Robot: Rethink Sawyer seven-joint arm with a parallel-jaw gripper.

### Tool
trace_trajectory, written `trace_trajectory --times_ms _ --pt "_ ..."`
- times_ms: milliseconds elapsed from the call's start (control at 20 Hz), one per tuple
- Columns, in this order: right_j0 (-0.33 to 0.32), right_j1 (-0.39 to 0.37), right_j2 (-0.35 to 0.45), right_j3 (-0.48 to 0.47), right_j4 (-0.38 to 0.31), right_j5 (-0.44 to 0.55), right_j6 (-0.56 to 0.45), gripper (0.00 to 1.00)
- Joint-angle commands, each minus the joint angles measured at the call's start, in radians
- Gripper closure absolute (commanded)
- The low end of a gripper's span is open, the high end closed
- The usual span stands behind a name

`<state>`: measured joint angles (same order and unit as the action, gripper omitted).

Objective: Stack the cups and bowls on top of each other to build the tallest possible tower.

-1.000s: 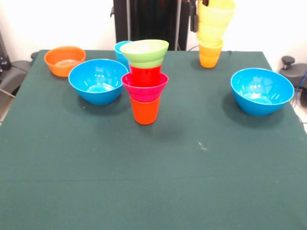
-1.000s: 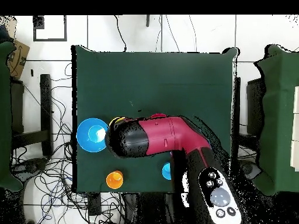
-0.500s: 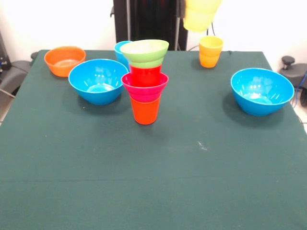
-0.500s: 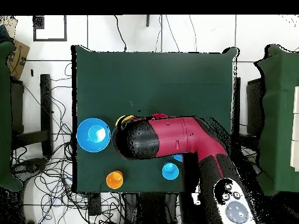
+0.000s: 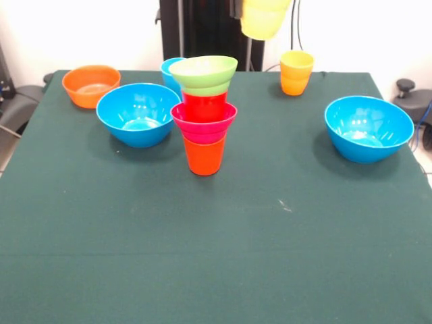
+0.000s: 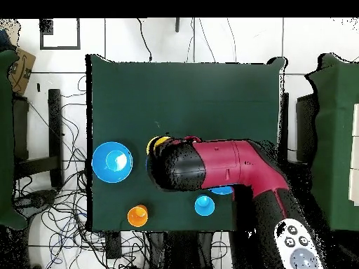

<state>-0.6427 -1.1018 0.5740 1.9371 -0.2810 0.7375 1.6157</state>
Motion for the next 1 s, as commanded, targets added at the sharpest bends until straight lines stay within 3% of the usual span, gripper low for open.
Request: trace_trajectory --times_ms 50,1000 --pt "-0.021 0.029 0.070 0.071 -0.044 0.073 -0.180 1.00" --pt "-0.120 0.059 0.143 0.068 -0.096 0.108 -0.222 1.00"
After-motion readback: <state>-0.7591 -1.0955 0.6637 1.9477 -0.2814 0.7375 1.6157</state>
